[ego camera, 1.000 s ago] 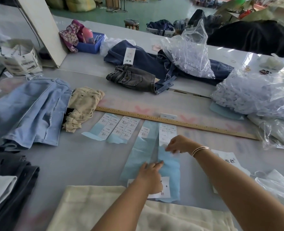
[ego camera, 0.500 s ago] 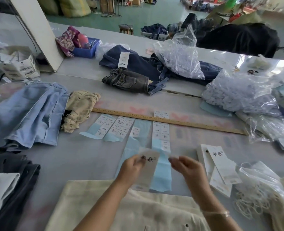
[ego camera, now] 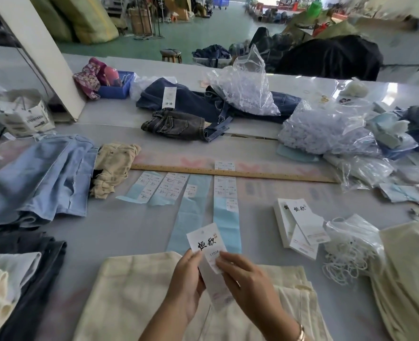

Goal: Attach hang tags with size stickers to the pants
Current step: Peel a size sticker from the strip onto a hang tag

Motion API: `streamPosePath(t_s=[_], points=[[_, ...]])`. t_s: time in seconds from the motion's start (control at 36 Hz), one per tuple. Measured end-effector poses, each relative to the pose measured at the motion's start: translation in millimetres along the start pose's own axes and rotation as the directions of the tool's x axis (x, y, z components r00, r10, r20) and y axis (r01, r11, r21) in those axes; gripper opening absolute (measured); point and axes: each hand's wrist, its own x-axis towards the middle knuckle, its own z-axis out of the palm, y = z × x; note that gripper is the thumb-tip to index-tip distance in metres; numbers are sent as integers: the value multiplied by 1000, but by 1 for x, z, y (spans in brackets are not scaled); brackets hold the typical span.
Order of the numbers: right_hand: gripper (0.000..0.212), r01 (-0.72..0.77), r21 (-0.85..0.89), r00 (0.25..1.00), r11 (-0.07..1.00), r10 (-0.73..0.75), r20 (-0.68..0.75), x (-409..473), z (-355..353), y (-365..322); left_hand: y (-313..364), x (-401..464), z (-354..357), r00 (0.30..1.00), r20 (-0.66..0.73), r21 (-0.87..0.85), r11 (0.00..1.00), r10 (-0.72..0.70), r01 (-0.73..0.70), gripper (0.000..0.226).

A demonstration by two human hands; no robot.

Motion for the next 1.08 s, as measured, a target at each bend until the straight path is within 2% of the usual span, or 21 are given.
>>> streamPosePath(t_s=[0.14,0.25,0.31,0.39,0.44,0.5,0.58,0.64,0.67,0.69,0.75,0.81,0.86,0.92,0.97,1.03,1.08], points=[[26,76,-11,997,997,-75,30,-2,0,1,1,-7,2,999,20,-64,997,-37,38,27],[19,137,-69,987,988,-131,91,-4,-7,4,-3,-8,2,1000,1,34,999,-31,31,16],[22,145,-68,978,987,-133,161,-4,-16,6,-10,-8,4,999,-7,80,996,-41,42,14],[47,133,-140,937,981,-78,341,-8,-31,7,-22,-7,8,994,-24,15,994,-109,110,14],[76,113,-146,873,983,-28,488,-19,-35,10,-27,-4,11,986,-22,-56,985,-164,162,14],[89,117,-181,820,977,8,572,-36,-36,15,-32,0,14,975,-7,-86,971,-224,223,15],[79,140,-327,820,935,75,568,-61,-36,28,-39,8,19,953,16,-134,944,-303,303,26],[49,178,-360,840,916,49,540,-78,-44,42,-42,13,21,939,29,-168,924,-343,343,32],[33,157,-365,858,918,56,511,-86,-50,51,-42,16,22,933,42,-175,917,-357,359,33],[28,71,-341,868,938,110,485,-93,-56,59,-42,18,22,930,58,-175,913,-364,368,31],[29,-207,-229,886,951,282,369,-98,-68,81,-44,22,23,928,56,-142,917,-369,373,26],[19,-459,-244,816,854,514,264,-101,-82,109,-50,24,23,921,59,-68,919,-385,388,24],[14,-593,-278,753,755,643,141,-102,-91,138,-59,26,25,915,48,15,916,-401,401,23],[12,-670,-281,696,687,713,82,-99,-99,163,-71,28,27,931,7,98,927,-365,363,15],[7,-714,-292,652,636,757,54,-94,-104,183,-86,33,23,961,-54,217,936,-271,276,12],[11,-734,-317,617,601,785,57,-89,-107,200,-96,35,15,977,-85,373,904,-193,211,16],[15,-730,-347,607,588,792,64,-84,-105,212,-98,36,9,978,-78,445,872,-192,206,15]])
